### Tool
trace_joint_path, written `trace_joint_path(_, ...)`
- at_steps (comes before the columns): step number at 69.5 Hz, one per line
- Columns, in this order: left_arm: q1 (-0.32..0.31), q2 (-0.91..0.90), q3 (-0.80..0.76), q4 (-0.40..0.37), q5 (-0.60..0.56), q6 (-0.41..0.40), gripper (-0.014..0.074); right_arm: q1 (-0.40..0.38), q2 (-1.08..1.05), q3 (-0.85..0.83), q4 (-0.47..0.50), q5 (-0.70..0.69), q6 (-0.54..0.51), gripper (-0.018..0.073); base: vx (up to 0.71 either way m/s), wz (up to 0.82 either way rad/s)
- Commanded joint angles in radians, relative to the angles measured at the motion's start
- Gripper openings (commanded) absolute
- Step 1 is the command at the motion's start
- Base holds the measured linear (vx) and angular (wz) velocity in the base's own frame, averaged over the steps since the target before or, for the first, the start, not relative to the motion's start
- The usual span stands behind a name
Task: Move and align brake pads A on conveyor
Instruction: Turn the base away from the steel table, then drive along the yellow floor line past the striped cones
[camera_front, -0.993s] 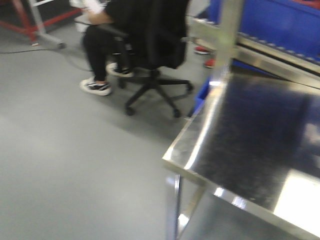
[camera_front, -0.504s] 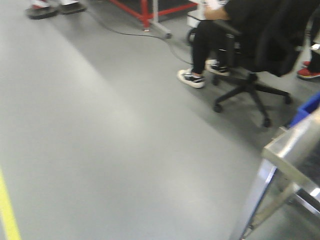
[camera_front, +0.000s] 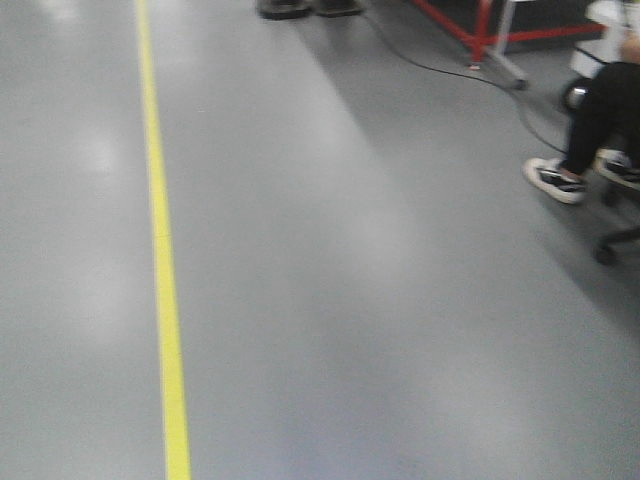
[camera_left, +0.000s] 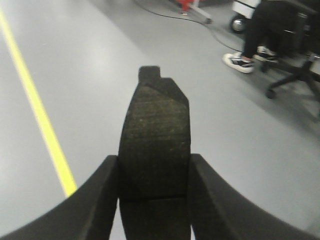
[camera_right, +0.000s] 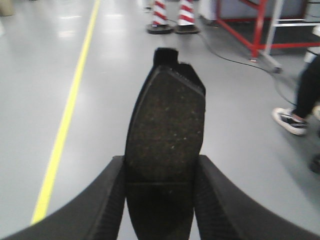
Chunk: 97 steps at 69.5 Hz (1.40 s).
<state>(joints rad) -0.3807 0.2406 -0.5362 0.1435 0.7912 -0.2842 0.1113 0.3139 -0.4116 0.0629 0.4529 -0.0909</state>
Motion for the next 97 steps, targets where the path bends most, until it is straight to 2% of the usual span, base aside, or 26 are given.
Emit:
trace_joint_path(1,-0.003,0.011,-0.026,0.005,-0.093,-0.004,-0.0006,-0.004,0.004,-0.032,-0.003,-0.097,-0.006,-0.0006,-0.03,0.76)
trace_joint_path(25,-0.003,0.011,-0.026,0.005,-0.093,-0.004,-0.0006,-0.004,0.004,-0.032,-0.003,-0.097,-0.006,-0.0006,0.04,0.67)
trace_joint_path(47,-0.003,0.011,-0.026,0.005,-0.093,-0.004,-0.0006,-0.004,0.004,-0.032,-0.003,-0.096,-0.006,-0.0006,0.18,0.39)
trace_joint_path(70,-0.003,0.011,-0.026,0.005,-0.093,-0.004,-0.0006,-0.004,0.004,-0.032,-0.003,-0.096,-0.006,-0.0006,0.40,0.00)
trace_joint_path(97,-0.003,0.011,-0.026,0.004,-0.092,-0.004,-0.0006,-0.004,0.004,-0.032,-0.003,-0.093,-0.006,-0.0006,0.63,-0.15)
